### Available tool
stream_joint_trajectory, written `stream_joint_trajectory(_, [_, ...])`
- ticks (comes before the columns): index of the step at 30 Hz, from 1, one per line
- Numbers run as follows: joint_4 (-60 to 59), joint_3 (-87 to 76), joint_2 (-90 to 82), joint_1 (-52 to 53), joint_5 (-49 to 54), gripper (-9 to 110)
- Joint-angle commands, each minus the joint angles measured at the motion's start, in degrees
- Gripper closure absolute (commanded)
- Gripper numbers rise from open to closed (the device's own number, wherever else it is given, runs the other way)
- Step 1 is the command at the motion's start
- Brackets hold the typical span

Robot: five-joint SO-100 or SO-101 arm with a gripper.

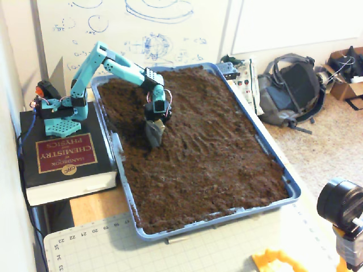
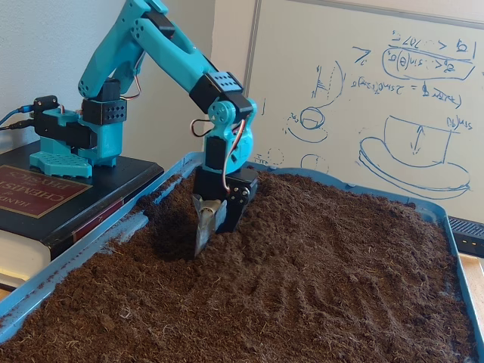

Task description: Build a berm.

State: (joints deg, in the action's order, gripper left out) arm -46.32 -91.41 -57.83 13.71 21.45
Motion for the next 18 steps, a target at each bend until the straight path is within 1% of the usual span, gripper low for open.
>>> stream_joint_trajectory(1, [4.13, 16.26, 0.18, -6.50, 0.44, 101])
stream_joint_trajectory(7, [4.13, 20.74, 0.44, -8.26, 0.53, 101])
stream_joint_trajectory(18, [4.75, 22.59, -0.18, -10.55, 0.53, 101])
